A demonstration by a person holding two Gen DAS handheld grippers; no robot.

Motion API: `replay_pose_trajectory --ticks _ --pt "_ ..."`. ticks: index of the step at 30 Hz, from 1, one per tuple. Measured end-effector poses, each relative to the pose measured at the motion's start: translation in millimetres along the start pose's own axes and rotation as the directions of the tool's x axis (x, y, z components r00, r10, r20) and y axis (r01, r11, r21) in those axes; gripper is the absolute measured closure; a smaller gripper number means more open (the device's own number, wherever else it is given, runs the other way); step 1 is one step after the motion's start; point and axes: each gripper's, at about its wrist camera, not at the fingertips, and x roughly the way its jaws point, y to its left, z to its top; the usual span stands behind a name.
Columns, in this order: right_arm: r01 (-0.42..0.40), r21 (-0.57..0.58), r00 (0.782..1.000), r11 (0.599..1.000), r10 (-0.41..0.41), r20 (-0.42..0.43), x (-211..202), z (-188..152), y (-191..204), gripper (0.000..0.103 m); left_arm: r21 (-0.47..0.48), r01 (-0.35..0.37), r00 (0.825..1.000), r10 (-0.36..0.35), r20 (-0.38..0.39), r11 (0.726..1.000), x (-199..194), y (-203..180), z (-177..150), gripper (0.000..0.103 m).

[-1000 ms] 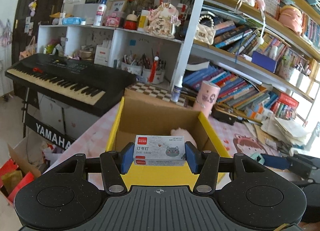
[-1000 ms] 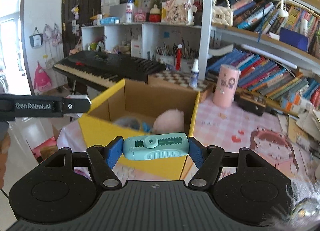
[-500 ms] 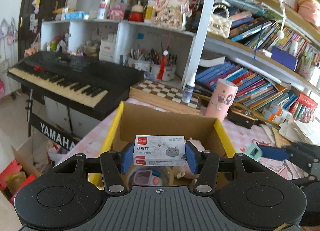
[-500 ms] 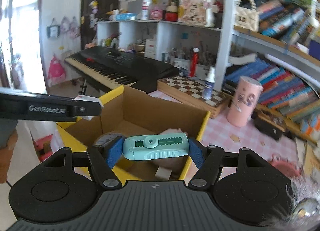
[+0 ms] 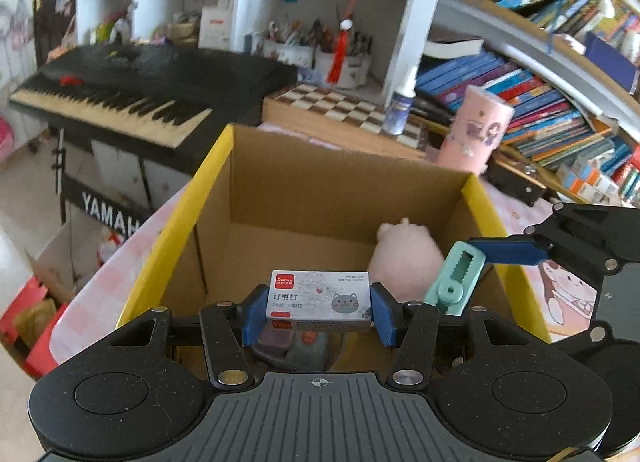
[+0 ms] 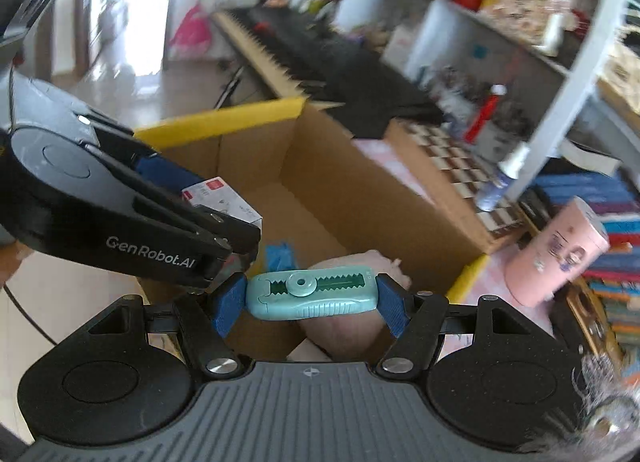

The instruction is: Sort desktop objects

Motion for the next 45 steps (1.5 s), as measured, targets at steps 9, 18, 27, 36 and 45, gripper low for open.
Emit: replay_pose_trajectory --ticks 9,18,27,36,45 --pt "-0.212 0.025 0.972 0.977 0.214 -0.096 29 14 -23 0.036 -0.014 -0.043 0.998 0.042 -0.039 0.999 16 -3 1 0.050" --pt "-0.318 0.162 0.925 0.934 0.344 -0.164 40 8 -32 0.036 -0.033 -0.023 0.996 0.020 -0.084 0.999 23 1 -2 0.050" --pt "-0.218 0.177 0.967 0.960 0.237 -0.091 17 1 -25 0.019 0.079 -0.031 0.998 0.027 0.053 0.996 -5 -15 -6 0.040" --pt "-0.073 0.318 0.997 0.945 0.071 0.021 -43 -16 -24 0.020 0.139 -0.017 0.981 -0.011 0.196 0.990 -54 -24 -4 0.028" --pt "0.066 0.550 0.984 0.833 -0.145 0.102 -121 -51 -11 0.021 0.098 0.052 0.961 -0.076 0.266 0.994 -99 -14 -19 0.025"
